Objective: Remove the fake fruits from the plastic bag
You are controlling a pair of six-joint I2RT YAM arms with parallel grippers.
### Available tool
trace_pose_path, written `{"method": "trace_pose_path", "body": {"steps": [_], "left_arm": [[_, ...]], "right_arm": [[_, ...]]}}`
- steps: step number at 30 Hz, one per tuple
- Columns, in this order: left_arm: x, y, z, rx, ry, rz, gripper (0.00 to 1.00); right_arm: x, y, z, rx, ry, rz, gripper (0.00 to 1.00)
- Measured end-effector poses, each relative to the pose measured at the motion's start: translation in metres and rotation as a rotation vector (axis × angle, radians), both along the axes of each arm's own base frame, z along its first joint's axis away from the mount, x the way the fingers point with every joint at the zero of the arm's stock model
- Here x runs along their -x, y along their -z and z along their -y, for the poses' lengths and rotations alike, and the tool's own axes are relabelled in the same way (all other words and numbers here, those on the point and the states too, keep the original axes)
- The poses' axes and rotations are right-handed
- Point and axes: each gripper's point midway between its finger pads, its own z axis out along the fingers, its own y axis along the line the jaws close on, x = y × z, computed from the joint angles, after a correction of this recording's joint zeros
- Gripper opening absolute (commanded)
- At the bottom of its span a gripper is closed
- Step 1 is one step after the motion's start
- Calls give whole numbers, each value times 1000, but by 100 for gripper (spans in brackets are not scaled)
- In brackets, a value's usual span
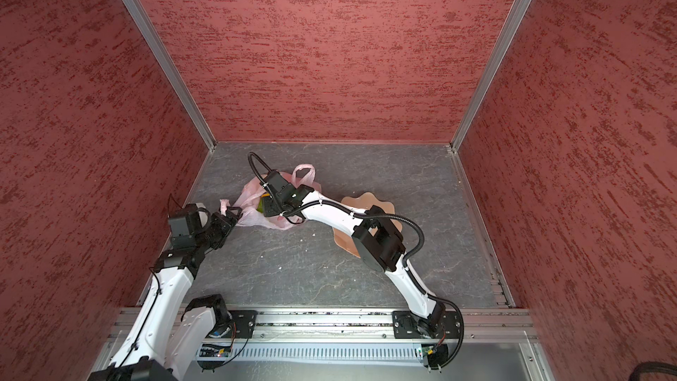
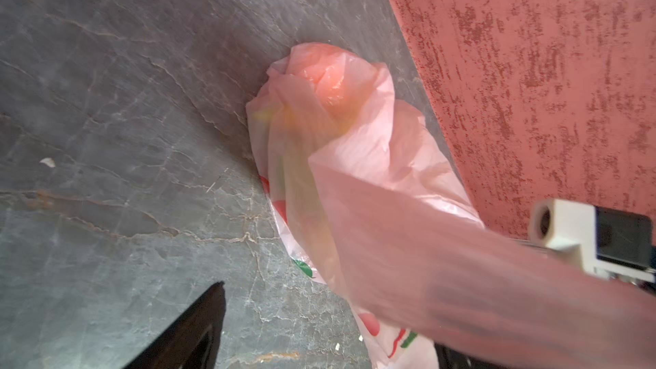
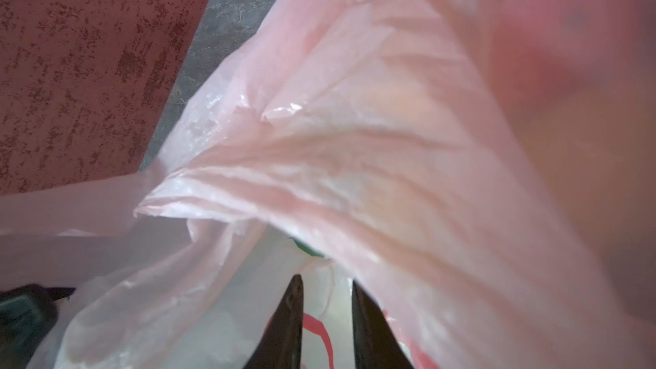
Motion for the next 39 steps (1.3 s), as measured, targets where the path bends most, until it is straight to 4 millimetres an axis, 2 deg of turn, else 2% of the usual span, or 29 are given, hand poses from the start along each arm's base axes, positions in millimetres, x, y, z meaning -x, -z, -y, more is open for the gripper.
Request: {"method": "trace_pose_path", "body": {"steps": [5, 14, 18, 25, 27, 32, 36, 39], "left_arm": [[4, -18, 12, 21, 45, 64, 100], [9, -24, 35, 43, 140, 88, 99], [7, -14, 39, 45, 152, 61, 77], [-3, 22, 37, 31, 147, -30, 32], [-5, 31, 36, 27, 144, -50, 23], [-2, 46, 34, 27, 132, -79, 17], [5, 42, 34, 32, 118, -54, 16], [13, 38, 34, 39, 102, -27, 16]], "right_arm": [[3, -6, -8, -42, -29, -4, 29], [9, -15, -20, -96, -67, -7, 31], [9, -17, -22, -110, -72, -6, 31], [7, -17, -23, -109, -67, -4, 32], [3, -17, -27, -109, -60, 5, 32], [-19, -13, -31, -92, -15, 42, 32], [-46, -11, -35, -81, 25, 90, 32], [-70, -9, -30, -70, 64, 123, 32]]}}
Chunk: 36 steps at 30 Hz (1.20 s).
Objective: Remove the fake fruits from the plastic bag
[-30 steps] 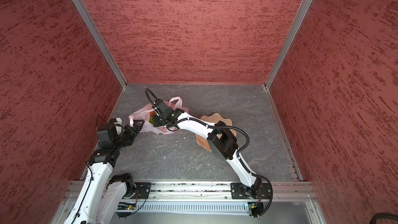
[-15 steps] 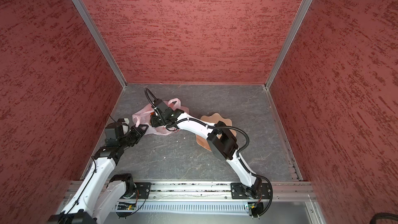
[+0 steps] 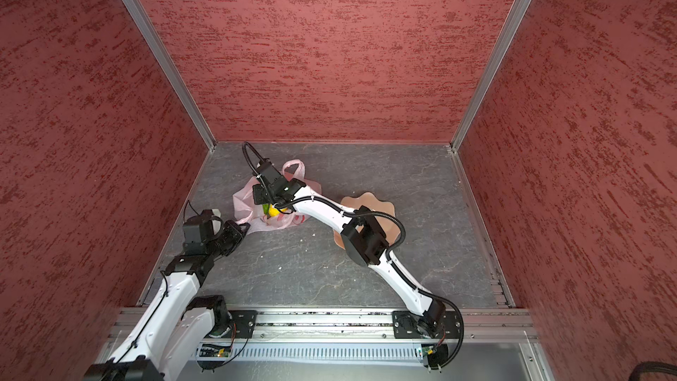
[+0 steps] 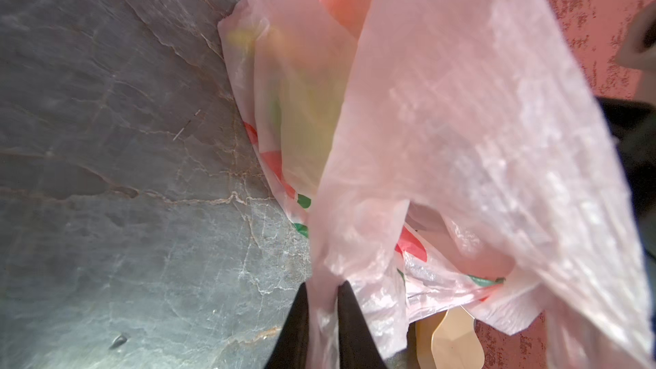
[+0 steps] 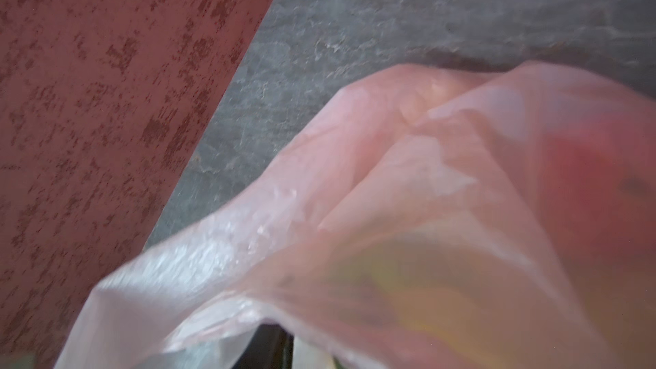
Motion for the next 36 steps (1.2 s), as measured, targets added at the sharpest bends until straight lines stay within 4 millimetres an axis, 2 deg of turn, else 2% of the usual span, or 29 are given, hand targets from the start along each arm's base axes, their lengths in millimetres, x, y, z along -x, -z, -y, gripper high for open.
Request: {"method": "trace_pose_path", "body": {"steps": [5, 11, 15, 19, 23, 25, 31, 36], "left_arm": [[18, 6, 2, 21, -18, -7, 15], [38, 23, 3, 51, -40, -63, 12], [47, 23, 4, 65, -50, -73, 11], [53, 22, 7, 85, -57, -74, 11], [55, 23, 8, 105, -66, -87, 11], [54, 25, 9, 110, -68, -100, 11], [47, 25, 10, 116, -67, -120, 11], [38, 7, 10, 118, -66, -63, 11]], "right_arm": [[-39, 1, 25, 23, 65, 41, 32], [-76, -15, 51, 14, 112, 101, 32], [-92, -17, 66, 22, 127, 121, 33], [-94, -19, 67, 20, 114, 127, 33], [-84, -20, 58, 24, 77, 126, 36], [-73, -17, 52, 42, 54, 119, 36], [-14, -5, 29, 120, -35, 53, 36], [34, 0, 31, 219, -75, 2, 37]]}}
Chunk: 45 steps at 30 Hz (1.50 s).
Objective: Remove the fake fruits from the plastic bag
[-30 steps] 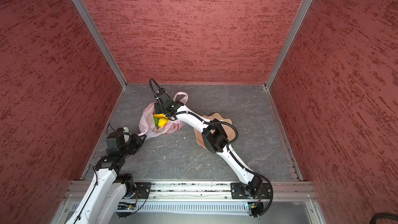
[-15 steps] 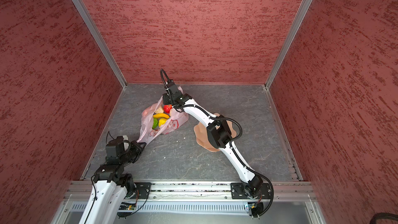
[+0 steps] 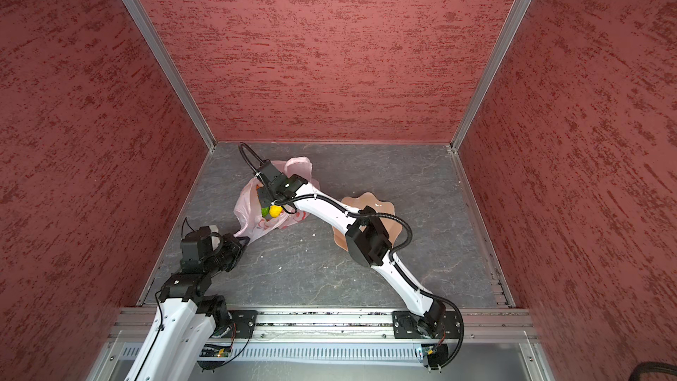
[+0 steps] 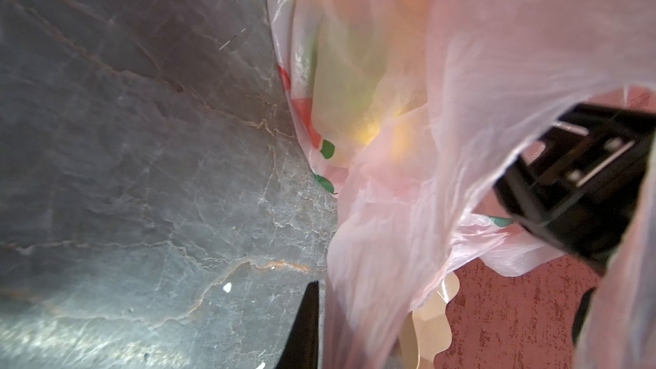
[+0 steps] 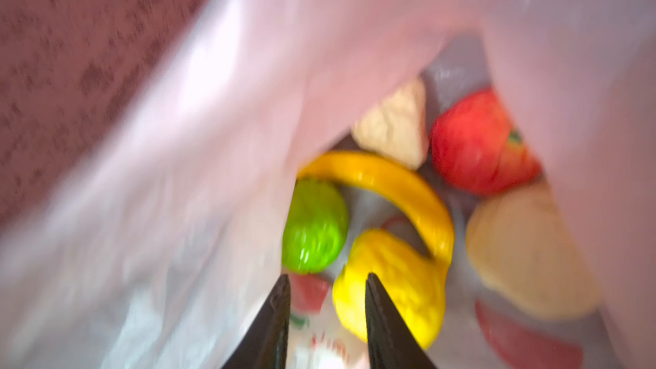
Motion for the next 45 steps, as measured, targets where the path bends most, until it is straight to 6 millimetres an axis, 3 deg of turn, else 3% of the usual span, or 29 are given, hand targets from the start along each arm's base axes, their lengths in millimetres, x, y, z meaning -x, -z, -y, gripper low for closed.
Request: {"method": "trace_pose_path", "body": {"steps": [7, 15, 22, 30, 34, 37, 42, 45], "left_arm": [[-1, -7, 0, -1, 0, 20, 11], [-5, -26, -2, -4, -8, 64, 11], [-1, -34, -7, -16, -24, 48, 11], [4, -58, -8, -53, -7, 69, 10], [8, -57, -8, -54, -5, 56, 10], [11, -56, -7, -53, -3, 49, 9], [17, -52, -5, -53, 5, 37, 9], [21, -46, -3, -48, 13, 17, 8]], "right_arm": [[28, -3, 45, 109, 49, -53, 36], [55, 22, 93, 236, 86, -128, 38], [54, 24, 113, 289, 131, -123, 54], [27, 15, 112, 235, 173, -90, 55], [2, 6, 91, 156, 180, -68, 45], [-15, 10, 81, 128, 192, -67, 42], [-40, 26, 83, 150, 223, -59, 42], [-61, 24, 93, 170, 244, -20, 42]]}}
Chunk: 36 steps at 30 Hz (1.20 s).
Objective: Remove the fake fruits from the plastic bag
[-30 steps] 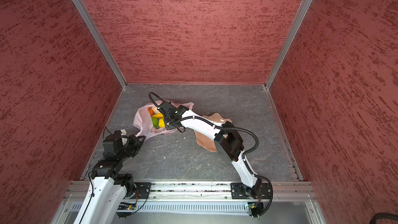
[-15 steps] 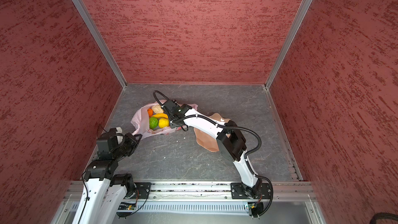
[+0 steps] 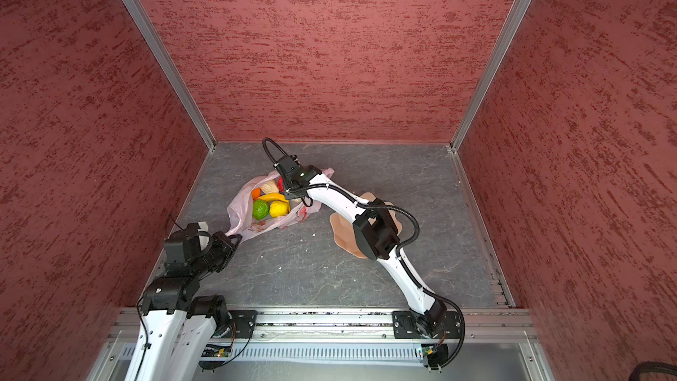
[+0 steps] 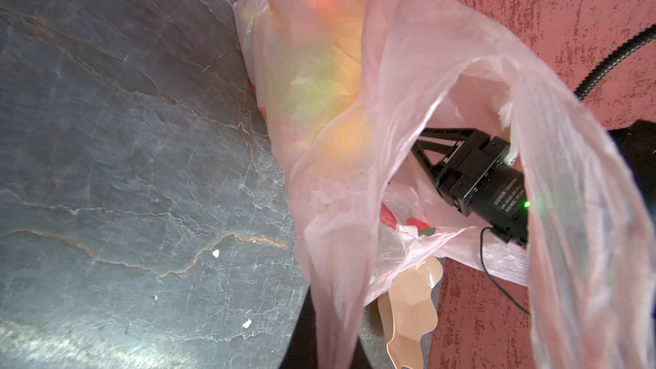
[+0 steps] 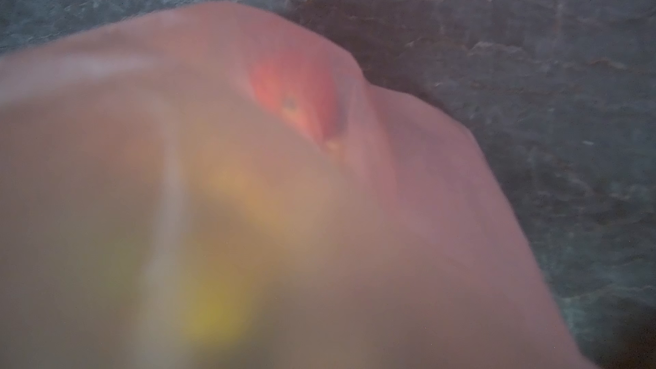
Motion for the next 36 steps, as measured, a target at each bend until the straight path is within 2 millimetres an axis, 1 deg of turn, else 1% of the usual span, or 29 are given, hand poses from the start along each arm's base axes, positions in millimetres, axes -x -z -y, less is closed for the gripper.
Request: {"method": "trace_pose_path", "body": {"steps": [4, 6, 10, 14, 15, 17, 18, 20, 22, 25, 26, 30, 33, 35, 36], "left_arm": [[6, 9, 5, 23, 13, -27, 8], [11, 10, 6, 35, 14, -25, 8], [20, 7, 7, 52, 8, -4, 9], [25, 8, 9, 69, 14, -16, 9], [25, 9, 9, 70, 13, -21, 9], [25, 10, 9, 73, 13, -29, 9], [23, 11, 9, 74, 13, -35, 9], [18, 11, 9, 77, 13, -43, 9], [10, 11, 8, 78, 13, -47, 9], [-3, 12, 7, 75, 11, -53, 9], [-7, 12, 6, 75, 10, -52, 9], [-22, 3, 5, 69, 10, -17, 9], [-27, -1, 6, 64, 16, 8, 9], [-29, -5, 8, 61, 26, 25, 9], [-30, -5, 8, 60, 30, 31, 9]], "right_arm": [[-29, -16, 20, 10, 31, 66, 42], [-44, -21, 30, 14, 45, 100, 43], [-61, -30, 43, 20, 43, 137, 43], [-73, -52, 38, -15, 14, 185, 43], [-73, -57, 36, -28, 4, 190, 43], [-69, -61, 29, -47, -21, 188, 44], [-63, -61, 22, -52, -41, 180, 44], [-52, -55, 16, -45, -67, 159, 44], [-34, -45, 10, -32, -98, 125, 44], [7, -29, -4, -11, -158, 60, 43], [23, -23, -10, -6, -181, 36, 42], [80, -6, -25, 2, -255, -40, 41], [113, 3, -23, 8, -280, -82, 41], [132, 9, -13, 11, -282, -116, 41], [137, 10, -8, 11, -278, -126, 41]]}}
